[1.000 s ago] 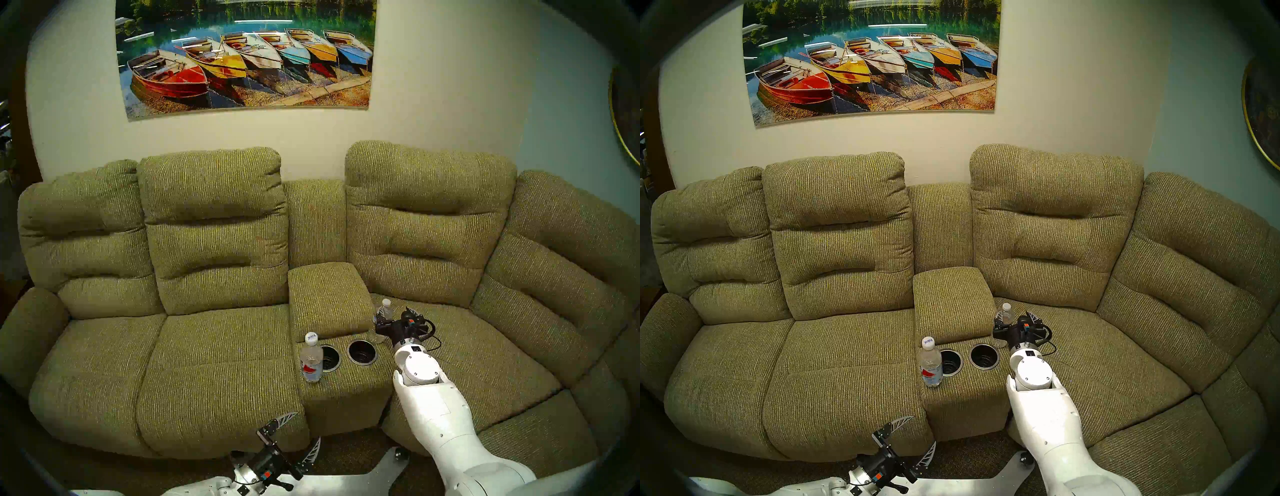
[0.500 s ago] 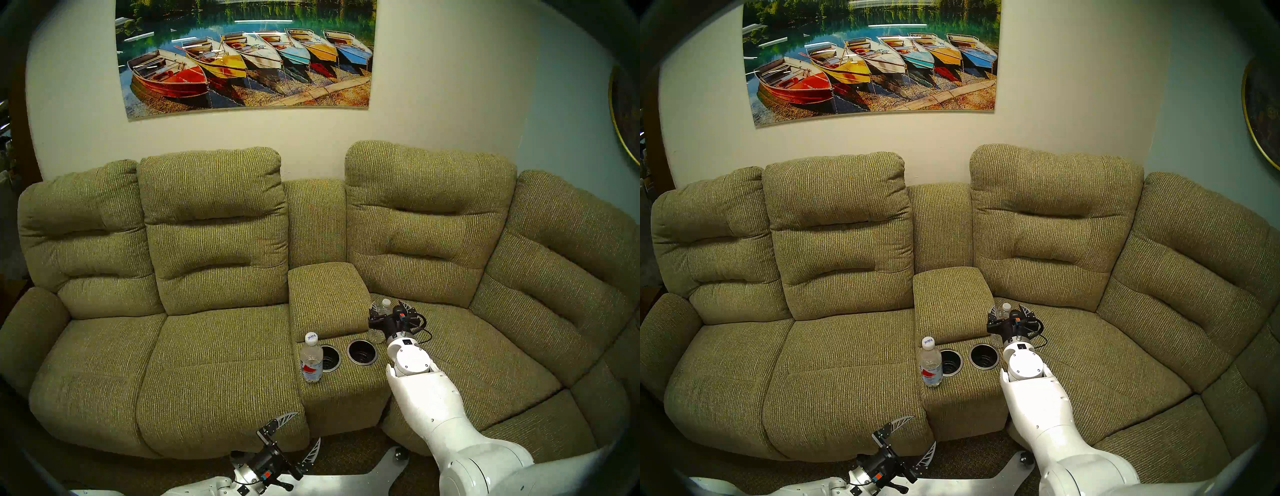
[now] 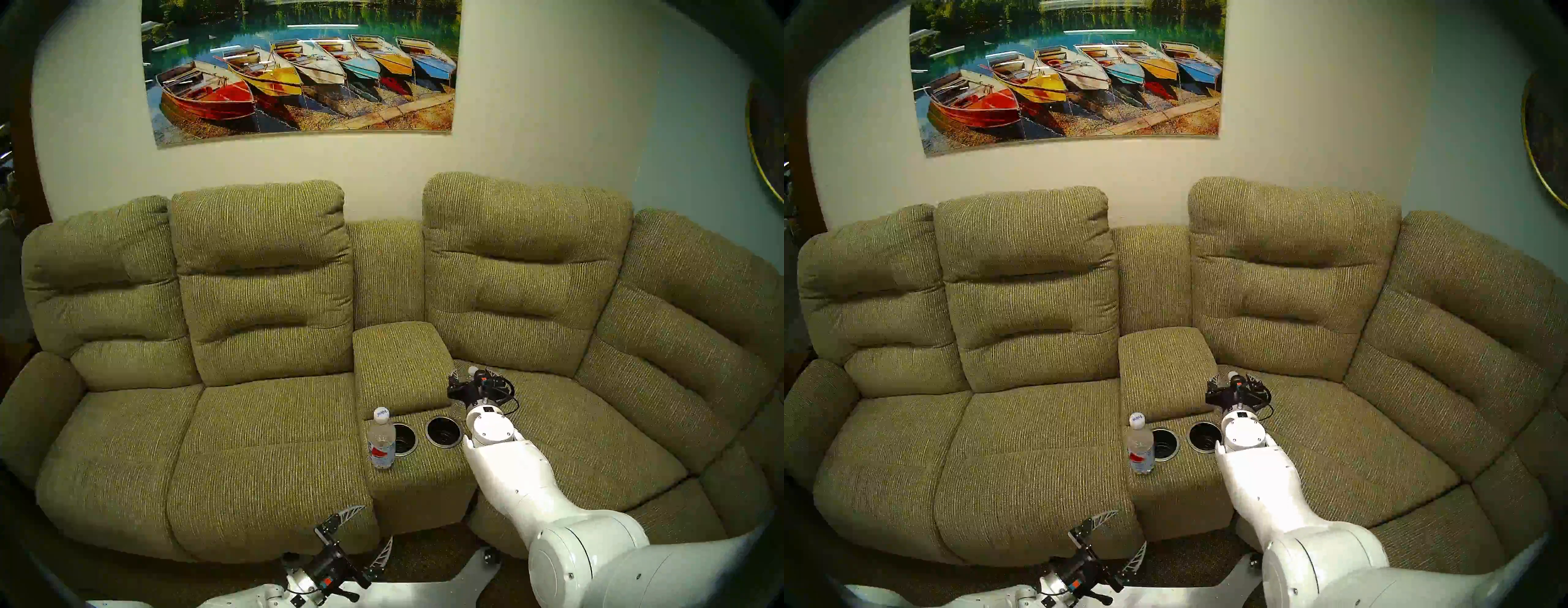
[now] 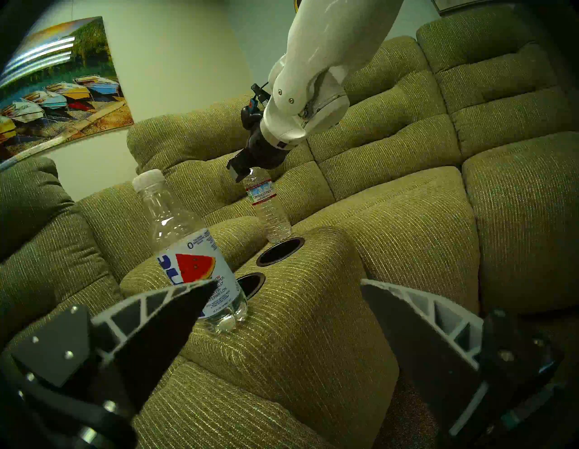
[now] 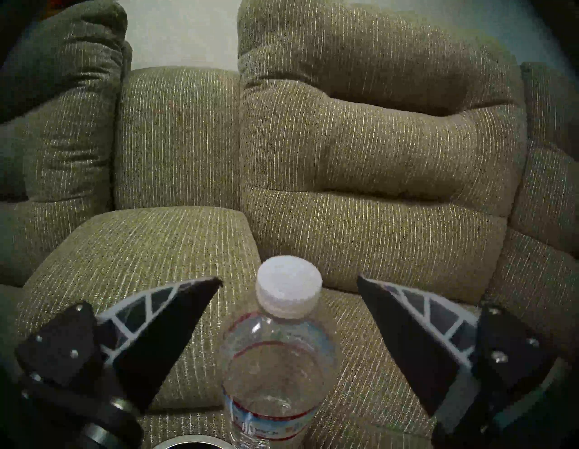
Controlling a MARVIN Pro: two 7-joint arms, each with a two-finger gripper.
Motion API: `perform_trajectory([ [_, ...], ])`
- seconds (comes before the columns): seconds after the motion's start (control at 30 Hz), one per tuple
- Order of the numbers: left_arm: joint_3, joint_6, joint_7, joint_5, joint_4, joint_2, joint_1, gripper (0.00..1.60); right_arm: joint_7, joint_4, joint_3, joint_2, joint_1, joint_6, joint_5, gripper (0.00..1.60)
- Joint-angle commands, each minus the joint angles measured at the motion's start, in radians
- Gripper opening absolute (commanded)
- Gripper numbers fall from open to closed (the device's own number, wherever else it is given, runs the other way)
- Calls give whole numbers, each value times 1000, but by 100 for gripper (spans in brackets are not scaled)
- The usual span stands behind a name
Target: Put bottles into cup holders
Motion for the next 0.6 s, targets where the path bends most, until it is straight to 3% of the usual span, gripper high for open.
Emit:
perform_trajectory([
  [0.0,0,-2,0,1,-5,-2,-2,160,-22,89,13,-24,107,9,13,160],
  [0.13,0,-2,0,0,-4,-2,-2,160,-30,154,26,-26,136,11,21,160],
  [0.17,0,-2,0,0,-4,-3,-2,160,-30,165,30,-27,140,8,25,151],
  [0.2,0,-2,0,0,-4,-3,-2,160,-30,176,33,-28,145,10,28,129],
  [0.23,0,-2,0,0,-4,-3,-2,160,-31,191,36,-28,150,8,30,124],
  [0.27,0,-2,0,0,-4,-3,-2,160,-31,203,39,-30,154,6,33,87],
  [0.33,0,-2,0,0,-4,-3,-2,160,-32,214,41,-31,157,3,33,84],
  [0.37,0,-2,0,0,-4,-3,-2,160,-33,232,43,-31,161,-3,34,75],
  [0.57,0,-3,0,1,-4,-3,-2,160,-50,275,51,-32,156,-50,37,70],
])
